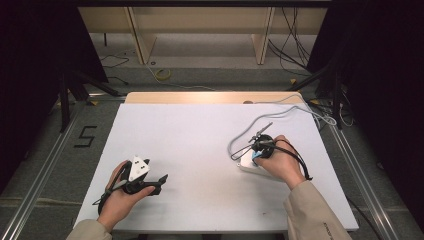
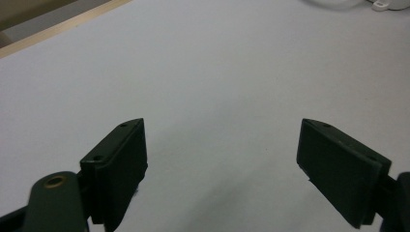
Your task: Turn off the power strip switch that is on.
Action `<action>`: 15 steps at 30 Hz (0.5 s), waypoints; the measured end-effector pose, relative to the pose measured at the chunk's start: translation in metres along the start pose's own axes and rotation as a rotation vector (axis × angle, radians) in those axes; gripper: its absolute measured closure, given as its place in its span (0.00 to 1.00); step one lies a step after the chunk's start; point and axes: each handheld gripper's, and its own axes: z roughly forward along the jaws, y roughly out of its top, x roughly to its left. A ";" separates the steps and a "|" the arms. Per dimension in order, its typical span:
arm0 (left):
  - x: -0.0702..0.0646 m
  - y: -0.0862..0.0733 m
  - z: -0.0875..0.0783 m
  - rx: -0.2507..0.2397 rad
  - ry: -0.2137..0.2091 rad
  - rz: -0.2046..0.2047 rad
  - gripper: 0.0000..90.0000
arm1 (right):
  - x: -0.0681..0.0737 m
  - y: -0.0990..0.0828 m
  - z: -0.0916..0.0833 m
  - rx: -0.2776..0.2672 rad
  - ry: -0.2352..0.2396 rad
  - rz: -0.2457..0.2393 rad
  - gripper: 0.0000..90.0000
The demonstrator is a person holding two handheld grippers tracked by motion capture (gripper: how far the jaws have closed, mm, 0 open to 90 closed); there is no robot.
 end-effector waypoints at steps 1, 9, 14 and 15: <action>0.000 0.000 0.000 0.000 0.000 0.000 0.20 | 0.000 0.000 0.000 0.002 0.002 -0.001 1.00; 0.000 0.000 0.000 0.004 -0.001 0.004 0.20 | 0.000 0.000 0.003 0.007 -0.005 -0.001 1.00; 0.000 0.000 0.000 0.005 -0.001 0.005 0.20 | 0.001 0.001 0.003 0.013 -0.009 -0.004 1.00; 0.000 0.000 0.000 0.005 -0.001 0.005 0.20 | 0.001 0.001 0.003 0.011 -0.012 -0.007 1.00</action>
